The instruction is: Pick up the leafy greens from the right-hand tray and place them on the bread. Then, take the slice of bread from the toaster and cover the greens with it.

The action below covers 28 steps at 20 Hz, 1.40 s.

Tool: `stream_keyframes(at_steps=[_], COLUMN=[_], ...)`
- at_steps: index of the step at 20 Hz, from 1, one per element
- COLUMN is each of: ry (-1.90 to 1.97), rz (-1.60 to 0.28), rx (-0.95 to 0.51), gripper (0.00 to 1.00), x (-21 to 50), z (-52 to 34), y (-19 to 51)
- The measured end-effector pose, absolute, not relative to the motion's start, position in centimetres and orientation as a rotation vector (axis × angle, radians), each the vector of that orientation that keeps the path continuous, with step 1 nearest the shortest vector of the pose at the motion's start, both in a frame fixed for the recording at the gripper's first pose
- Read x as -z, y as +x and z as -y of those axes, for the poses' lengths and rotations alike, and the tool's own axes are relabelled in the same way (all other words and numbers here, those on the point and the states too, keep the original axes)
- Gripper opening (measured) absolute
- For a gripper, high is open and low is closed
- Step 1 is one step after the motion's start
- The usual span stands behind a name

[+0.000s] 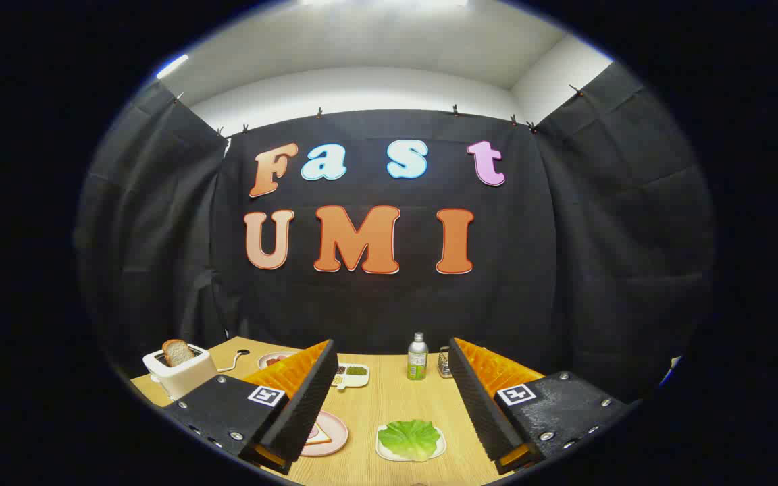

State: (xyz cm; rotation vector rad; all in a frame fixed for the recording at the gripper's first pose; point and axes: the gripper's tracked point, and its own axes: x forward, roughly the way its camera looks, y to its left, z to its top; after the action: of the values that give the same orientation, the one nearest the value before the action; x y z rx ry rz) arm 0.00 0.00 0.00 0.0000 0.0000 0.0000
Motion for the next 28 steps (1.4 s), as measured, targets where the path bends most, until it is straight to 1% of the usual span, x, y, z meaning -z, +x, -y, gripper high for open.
stream_keyframes(at_steps=[6,12,15,21,28], ry=[-0.022,-0.034,-0.045,-0.034,-0.018], rz=[0.016,0.022,0.034,0.032,0.003], rx=[0.017,-0.026,-0.023,-0.047,-0.055], gripper=[0.98,0.98,0.98,0.98,0.98], x=[-0.6,-0.9,-1.1,-1.9,-1.1], z=[0.3,-0.6,-0.5,-0.7,0.1], y=[-1.4,-2.3,-2.5,-2.8,-1.6])
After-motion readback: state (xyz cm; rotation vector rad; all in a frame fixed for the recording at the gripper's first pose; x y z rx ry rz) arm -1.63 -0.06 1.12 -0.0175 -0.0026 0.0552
